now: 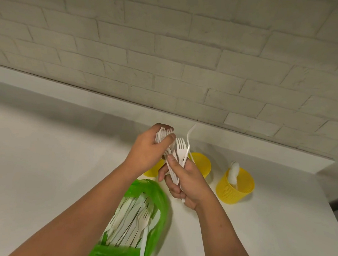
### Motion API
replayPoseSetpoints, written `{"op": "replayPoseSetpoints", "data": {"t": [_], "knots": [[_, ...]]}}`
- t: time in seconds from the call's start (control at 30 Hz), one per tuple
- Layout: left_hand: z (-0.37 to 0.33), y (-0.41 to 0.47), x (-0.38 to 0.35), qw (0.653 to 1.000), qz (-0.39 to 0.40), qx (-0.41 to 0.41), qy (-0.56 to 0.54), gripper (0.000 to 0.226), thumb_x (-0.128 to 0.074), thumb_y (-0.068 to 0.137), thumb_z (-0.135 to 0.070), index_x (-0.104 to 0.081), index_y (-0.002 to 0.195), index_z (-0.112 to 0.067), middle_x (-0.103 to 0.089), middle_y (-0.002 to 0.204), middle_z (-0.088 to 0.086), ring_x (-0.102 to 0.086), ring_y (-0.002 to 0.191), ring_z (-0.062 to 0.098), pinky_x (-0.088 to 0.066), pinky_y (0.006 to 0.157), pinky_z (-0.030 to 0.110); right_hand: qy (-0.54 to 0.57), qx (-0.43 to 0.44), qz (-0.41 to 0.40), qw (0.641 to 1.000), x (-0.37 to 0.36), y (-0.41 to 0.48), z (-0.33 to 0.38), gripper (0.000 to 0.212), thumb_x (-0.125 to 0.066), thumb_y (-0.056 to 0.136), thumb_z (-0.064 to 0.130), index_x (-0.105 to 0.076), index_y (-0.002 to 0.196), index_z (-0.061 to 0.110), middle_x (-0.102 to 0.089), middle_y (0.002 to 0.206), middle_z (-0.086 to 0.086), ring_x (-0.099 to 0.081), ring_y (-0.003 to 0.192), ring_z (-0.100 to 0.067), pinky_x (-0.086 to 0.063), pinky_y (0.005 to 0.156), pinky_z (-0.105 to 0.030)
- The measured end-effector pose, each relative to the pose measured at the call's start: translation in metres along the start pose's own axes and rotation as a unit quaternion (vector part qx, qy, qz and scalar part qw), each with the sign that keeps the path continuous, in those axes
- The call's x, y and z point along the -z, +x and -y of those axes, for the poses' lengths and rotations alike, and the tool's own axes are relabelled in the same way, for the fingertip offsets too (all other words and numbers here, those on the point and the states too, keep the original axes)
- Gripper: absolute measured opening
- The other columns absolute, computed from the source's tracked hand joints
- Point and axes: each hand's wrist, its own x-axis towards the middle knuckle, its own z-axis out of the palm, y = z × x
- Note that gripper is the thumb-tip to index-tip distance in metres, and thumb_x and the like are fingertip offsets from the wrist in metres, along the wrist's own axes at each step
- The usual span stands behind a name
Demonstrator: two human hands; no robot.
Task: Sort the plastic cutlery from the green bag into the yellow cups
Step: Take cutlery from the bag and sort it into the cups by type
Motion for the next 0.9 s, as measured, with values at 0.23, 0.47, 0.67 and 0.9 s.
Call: {"op": "replayPoseSetpoints", "data": {"t": [0.23, 0.47, 0.67, 0.9], "knots": [[0.001, -0.005, -0.003, 0.998, -0.029, 0.014, -0.051, 0.023, -0.046, 0.100, -0.021, -0.066, 0.108, -0.028, -0.062, 0.071, 0.007, -0.054, 0.053, 0.012, -0.046, 0.053, 0.027, 0.020, 0.020, -0.046, 0.999, 0.001, -0.003, -0.006, 0.041, -0.042, 0.109, 0.034, -0.057, 0.120, -0.003, -0.066, 0.091, -0.013, -0.042, 0.048, -0.016, -0.026, 0.037, -0.019], [0.009, -0.013, -0.017, 0.978, -0.072, 0.105, -0.168, 0.022, -0.041, 0.097, -0.023, -0.057, 0.081, -0.023, -0.056, 0.076, 0.003, -0.050, 0.062, 0.021, -0.039, 0.055, 0.033, -0.053, -0.008, -0.078, 0.995, -0.001, -0.008, 0.004, 0.035, -0.043, 0.109, 0.039, -0.069, 0.117, 0.017, -0.071, 0.088, -0.011, -0.051, 0.047, -0.020, -0.029, 0.038, -0.021], [0.010, -0.015, -0.018, 0.987, -0.001, 0.101, -0.123, 0.049, -0.058, 0.075, -0.064, -0.058, 0.090, -0.017, -0.056, 0.071, 0.003, -0.057, 0.064, 0.020, -0.046, 0.066, 0.041, -0.092, -0.029, -0.030, 0.995, -0.003, -0.009, 0.006, 0.039, -0.042, 0.108, 0.040, -0.061, 0.106, 0.005, -0.065, 0.074, -0.011, -0.057, 0.047, -0.027, -0.046, 0.042, -0.029], [0.014, -0.006, -0.018, 0.991, 0.043, 0.098, -0.074, 0.025, -0.064, 0.080, -0.037, -0.064, 0.101, -0.024, -0.072, 0.076, 0.000, -0.066, 0.062, 0.018, -0.051, 0.066, 0.039, -0.124, 0.013, -0.045, 0.991, -0.001, -0.008, 0.005, 0.034, -0.040, 0.110, 0.032, -0.058, 0.098, 0.006, -0.065, 0.081, -0.021, -0.048, 0.039, -0.023, -0.037, 0.040, -0.025]]}}
